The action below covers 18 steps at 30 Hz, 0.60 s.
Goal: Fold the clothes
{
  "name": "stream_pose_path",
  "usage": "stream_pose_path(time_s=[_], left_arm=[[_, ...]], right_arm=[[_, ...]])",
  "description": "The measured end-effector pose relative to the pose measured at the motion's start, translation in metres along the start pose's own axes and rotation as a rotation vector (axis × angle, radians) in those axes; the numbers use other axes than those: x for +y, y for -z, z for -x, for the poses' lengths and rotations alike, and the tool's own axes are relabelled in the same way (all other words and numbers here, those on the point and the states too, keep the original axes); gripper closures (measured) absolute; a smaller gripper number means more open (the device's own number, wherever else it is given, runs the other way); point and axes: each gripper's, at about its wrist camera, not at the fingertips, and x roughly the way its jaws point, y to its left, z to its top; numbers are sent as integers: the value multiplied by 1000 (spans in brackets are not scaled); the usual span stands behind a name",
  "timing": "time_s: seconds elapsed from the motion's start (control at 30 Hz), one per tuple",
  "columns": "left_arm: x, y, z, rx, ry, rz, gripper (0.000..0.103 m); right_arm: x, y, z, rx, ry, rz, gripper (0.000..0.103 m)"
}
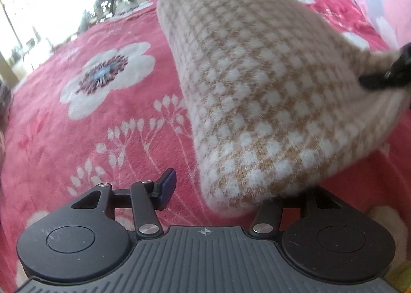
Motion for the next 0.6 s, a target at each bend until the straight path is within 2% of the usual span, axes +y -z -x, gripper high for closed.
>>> stream_pose_path(time_s=[0.1,0.2,0.37,0.53,0.6], left_arm=[[10,-3,-3,29,25,72,48],[13,-3,-6,43,37,96,48],[14,1,-6,44,83,56,47],[28,8,3,12,180,-72,45],[40,9,13,-5,212,-88,44]], right_arm=[[10,-1,-1,-33,-42,47,92],[7,6,-20,-16,-24,80,92],[-12,17,-42,-2,-14,55,89],[-6,9,-30,-27,-5,69,88],[-11,10,-32,-28,3,65,88]])
